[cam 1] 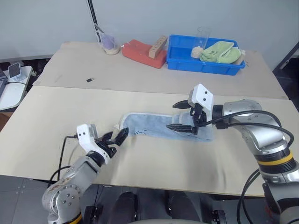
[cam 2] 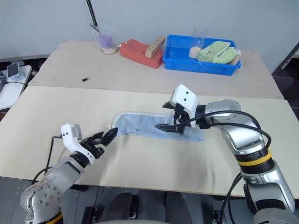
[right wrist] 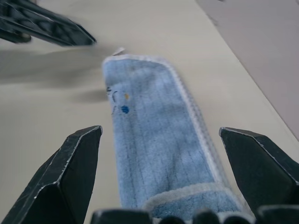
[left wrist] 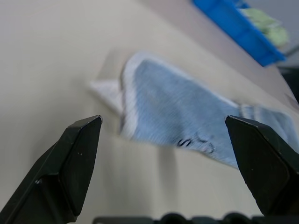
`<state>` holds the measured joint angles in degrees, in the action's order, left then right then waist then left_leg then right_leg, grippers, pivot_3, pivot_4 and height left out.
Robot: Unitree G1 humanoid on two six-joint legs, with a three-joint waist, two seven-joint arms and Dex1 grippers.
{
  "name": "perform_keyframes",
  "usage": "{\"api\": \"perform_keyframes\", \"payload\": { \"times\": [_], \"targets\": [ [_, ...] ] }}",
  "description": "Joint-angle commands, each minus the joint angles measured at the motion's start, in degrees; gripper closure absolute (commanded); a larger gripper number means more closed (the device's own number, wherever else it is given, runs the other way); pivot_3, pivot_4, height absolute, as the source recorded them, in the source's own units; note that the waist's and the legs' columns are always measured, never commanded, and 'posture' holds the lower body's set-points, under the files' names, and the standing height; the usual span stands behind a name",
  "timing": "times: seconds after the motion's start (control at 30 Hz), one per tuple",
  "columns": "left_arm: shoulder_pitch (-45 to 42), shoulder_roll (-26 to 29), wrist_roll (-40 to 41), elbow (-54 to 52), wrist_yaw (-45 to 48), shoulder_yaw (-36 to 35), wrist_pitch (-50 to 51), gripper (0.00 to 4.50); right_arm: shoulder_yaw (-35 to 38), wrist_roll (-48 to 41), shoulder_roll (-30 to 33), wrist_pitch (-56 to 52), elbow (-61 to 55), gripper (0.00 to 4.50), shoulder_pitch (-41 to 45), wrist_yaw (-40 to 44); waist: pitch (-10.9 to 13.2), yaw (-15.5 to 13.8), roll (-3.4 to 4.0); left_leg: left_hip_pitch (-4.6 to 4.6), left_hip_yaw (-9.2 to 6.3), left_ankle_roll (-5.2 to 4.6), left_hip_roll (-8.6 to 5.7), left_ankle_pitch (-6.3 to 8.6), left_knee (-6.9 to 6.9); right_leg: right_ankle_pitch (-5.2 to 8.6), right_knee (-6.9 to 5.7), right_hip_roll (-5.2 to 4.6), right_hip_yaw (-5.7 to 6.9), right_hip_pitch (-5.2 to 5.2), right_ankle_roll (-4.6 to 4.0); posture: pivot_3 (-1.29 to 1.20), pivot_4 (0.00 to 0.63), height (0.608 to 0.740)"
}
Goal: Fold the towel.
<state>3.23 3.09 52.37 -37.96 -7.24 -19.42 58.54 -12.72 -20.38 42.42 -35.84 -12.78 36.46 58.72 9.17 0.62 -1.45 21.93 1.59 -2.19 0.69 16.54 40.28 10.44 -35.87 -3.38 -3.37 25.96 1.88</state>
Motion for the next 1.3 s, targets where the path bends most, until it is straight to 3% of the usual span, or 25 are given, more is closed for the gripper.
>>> {"api": "perform_keyframes", "payload": {
  "times": [0.03,0.2,0.37,0.47,0.67,0.73,0.97,1.17,1.3],
  "targets": [
    [-0.5,-2.7,2.1,-1.9,-8.2,1.0,2.7,0.00,0.6,-0.1,1.9,2.9,0.2,0.03,1.6,4.8,0.0,0.1,0.00,0.00,0.00,0.00,-0.02,0.00,0.00,0.00,0.00,0.00,0.00,0.00,0.00,0.00,0.150,0.714],
    [-3.0,-7.1,2.2,1.1,-15.6,2.5,3.8,0.00,0.2,0.6,3.0,5.0,1.7,0.03,2.8,9.0,0.0,0.0,0.00,-0.15,-0.02,0.00,-0.20,0.00,-0.01,0.00,0.04,0.00,0.00,-0.18,-0.01,0.00,0.150,0.714],
    [-7.6,-10.0,2.6,6.9,-20.6,2.4,4.1,0.00,0.1,1.0,3.5,6.1,2.2,0.03,4.1,12.3,0.0,-0.1,0.01,-0.84,-0.11,0.00,-0.25,0.01,-0.18,0.04,0.42,-0.01,0.13,-1.04,0.00,0.00,0.150,0.714],
    [-9.9,-10.1,3.2,10.0,-21.7,2.3,3.5,0.84,0.2,1.2,3.7,6.6,2.5,0.00,4.6,13.7,0.0,-0.2,0.02,-0.90,-0.17,0.00,-0.25,0.01,-0.24,0.04,0.59,-0.01,0.24,-1.20,0.00,0.00,0.150,0.714],
    [-14.1,-10.0,4.2,14.2,-22.3,2.7,2.3,3.77,0.7,1.4,3.9,6.6,2.5,0.00,4.9,14.7,0.0,-0.7,0.02,-0.85,-0.27,0.01,-0.30,0.00,-0.23,0.03,0.73,-0.06,0.29,-1.25,-0.01,0.00,0.150,0.714],
    [-14.6,-9.5,4.5,14.9,-22.2,2.8,2.3,4.48,1.0,1.4,4.0,6.4,2.3,0.00,4.8,14.8,0.0,-0.8,0.02,-0.82,-0.29,0.01,-0.32,0.00,-0.23,0.02,0.80,-0.09,0.30,-1.25,0.00,0.00,0.150,0.714],
    [-16.4,-6.5,4.1,15.4,-19.8,2.7,0.9,4.48,1.9,1.1,4.5,5.7,1.4,0.00,4.3,14.1,0.0,-0.9,0.01,-0.80,-0.34,0.02,-0.34,0.01,-0.25,0.02,0.83,-0.13,0.32,-1.25,-0.01,0.00,0.150,0.714],
    [-19.7,4.9,4.0,11.8,-5.3,7.2,1.4,4.48,5.5,0.5,9.4,4.9,1.2,0.00,2.4,14.2,0.0,-0.9,0.01,-0.72,-0.31,0.05,-0.35,-0.02,-0.29,0.02,0.83,-0.11,0.46,-1.19,-0.01,0.00,0.150,0.714],
    [-21.2,8.2,4.7,11.9,-0.2,9.1,1.9,4.48,7.6,-0.7,12.2,3.7,-0.3,0.00,0.2,14.1,0.0,-0.9,0.01,-0.73,-0.38,0.05,-0.33,-0.02,-0.36,0.02,0.89,-0.14,0.46,-1.19,-0.01,0.00,0.150,0.714]
  ]
}}
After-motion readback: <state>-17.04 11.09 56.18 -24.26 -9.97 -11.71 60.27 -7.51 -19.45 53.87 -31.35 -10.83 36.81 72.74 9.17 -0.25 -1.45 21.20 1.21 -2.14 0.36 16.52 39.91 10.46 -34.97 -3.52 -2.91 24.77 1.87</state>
